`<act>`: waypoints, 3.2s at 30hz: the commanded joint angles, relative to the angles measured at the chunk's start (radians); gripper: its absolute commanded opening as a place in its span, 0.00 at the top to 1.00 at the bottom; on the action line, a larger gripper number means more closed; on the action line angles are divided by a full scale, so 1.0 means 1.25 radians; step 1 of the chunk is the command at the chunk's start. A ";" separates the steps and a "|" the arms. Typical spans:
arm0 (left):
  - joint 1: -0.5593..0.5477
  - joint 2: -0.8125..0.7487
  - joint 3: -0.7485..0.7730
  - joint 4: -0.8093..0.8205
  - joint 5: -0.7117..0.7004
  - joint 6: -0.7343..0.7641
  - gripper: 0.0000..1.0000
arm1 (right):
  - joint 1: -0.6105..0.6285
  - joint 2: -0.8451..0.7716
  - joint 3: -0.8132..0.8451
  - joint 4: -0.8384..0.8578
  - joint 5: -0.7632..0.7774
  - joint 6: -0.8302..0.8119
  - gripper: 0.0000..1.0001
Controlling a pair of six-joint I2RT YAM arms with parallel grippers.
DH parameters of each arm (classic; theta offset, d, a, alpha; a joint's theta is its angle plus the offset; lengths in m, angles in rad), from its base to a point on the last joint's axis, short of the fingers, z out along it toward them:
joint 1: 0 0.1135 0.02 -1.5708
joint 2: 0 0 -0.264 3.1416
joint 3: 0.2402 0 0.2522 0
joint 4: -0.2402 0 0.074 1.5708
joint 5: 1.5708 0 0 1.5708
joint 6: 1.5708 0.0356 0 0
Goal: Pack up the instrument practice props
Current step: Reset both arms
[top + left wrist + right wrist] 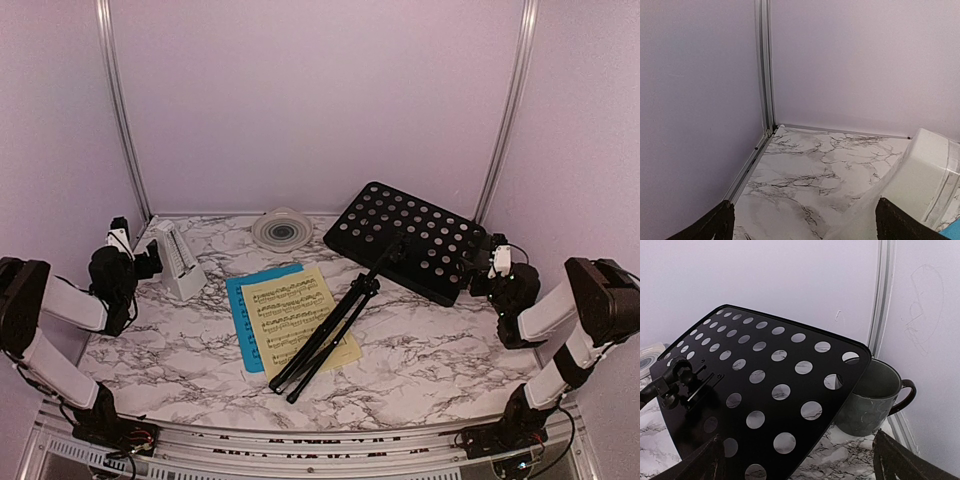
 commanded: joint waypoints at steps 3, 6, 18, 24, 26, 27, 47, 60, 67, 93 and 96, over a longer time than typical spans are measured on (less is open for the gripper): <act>0.016 0.005 0.003 0.004 0.031 -0.010 0.01 | 0.006 0.004 0.020 0.019 0.007 0.005 0.00; 0.017 0.005 0.000 0.008 0.031 -0.008 0.01 | 0.006 0.004 0.020 0.019 0.006 0.005 0.00; 0.010 0.005 -0.002 0.018 0.040 0.009 0.00 | 0.006 0.004 0.020 0.019 0.007 0.004 0.00; 0.014 0.005 -0.002 0.014 0.035 -0.004 0.00 | 0.006 0.005 0.020 0.019 0.007 0.004 0.00; 0.016 0.004 -0.002 0.012 0.031 -0.009 0.01 | 0.006 0.004 0.020 0.019 0.006 0.005 0.00; 0.016 0.004 -0.002 0.012 0.031 -0.008 0.01 | 0.006 0.004 0.020 0.019 0.007 0.005 0.00; 0.016 0.003 -0.002 0.013 0.025 -0.008 0.00 | 0.006 0.004 0.020 0.019 0.007 0.005 0.00; 0.017 0.004 -0.001 0.009 0.029 -0.009 0.00 | 0.006 0.005 0.020 0.019 0.006 0.004 0.00; 0.018 0.004 -0.002 0.015 0.034 -0.007 0.00 | 0.006 0.004 0.020 0.019 0.007 0.005 0.00; 0.021 0.002 -0.007 0.018 0.012 -0.021 0.00 | 0.006 0.004 0.020 0.019 0.006 0.005 0.00; 0.021 0.002 -0.007 0.018 0.013 -0.021 0.00 | 0.006 0.004 0.020 0.019 0.007 0.005 0.00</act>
